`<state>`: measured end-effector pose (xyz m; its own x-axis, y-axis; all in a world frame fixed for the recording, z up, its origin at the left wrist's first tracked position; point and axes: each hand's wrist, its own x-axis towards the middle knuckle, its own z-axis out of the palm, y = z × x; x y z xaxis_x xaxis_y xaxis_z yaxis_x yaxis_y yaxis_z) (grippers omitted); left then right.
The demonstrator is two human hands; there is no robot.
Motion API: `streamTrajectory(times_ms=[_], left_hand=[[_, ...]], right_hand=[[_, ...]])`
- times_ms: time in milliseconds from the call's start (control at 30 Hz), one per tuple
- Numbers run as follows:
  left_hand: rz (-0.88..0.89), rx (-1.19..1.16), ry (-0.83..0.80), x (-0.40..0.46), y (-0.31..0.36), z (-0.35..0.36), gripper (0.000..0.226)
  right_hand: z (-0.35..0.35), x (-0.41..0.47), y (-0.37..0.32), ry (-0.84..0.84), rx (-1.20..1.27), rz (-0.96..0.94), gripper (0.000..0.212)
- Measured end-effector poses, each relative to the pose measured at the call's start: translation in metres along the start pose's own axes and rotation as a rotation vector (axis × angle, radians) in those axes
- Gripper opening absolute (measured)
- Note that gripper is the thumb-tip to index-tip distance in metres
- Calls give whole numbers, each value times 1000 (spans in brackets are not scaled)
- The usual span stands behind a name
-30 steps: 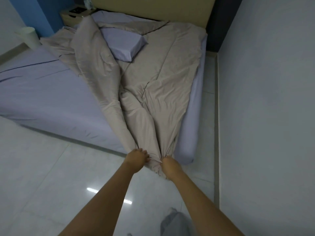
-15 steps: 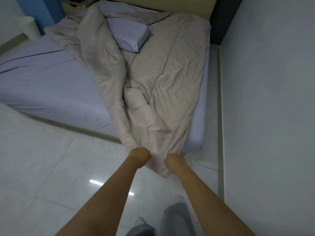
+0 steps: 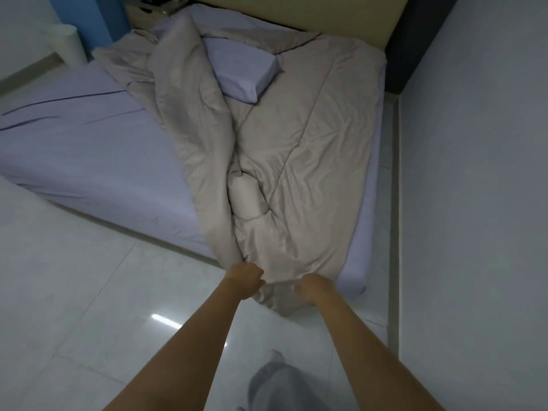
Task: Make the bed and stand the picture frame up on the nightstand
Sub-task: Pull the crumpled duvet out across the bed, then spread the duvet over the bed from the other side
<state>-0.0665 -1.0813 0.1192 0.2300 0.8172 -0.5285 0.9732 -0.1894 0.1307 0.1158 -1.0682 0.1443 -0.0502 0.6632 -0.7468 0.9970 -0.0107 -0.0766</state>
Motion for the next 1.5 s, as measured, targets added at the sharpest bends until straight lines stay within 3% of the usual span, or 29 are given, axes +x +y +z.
streamTrajectory(times_ms=[333,733,1100,1500], left_hand=[[-201,-49,13,0,-158,-66,47],[-305,60,11,-47,-474,-129,46],[-392,-135,-20,-49,-675,-151,54],[-669,-352,-16,-80,-928,-170,50]], right_hand=[[-86,58,-141,23,-131,-141,55],[-129,104,-442,85,-151,-219,67],[-189,166,-655,53,-264,-258,68],[-234,262,-924,-40,-431,-395,67]])
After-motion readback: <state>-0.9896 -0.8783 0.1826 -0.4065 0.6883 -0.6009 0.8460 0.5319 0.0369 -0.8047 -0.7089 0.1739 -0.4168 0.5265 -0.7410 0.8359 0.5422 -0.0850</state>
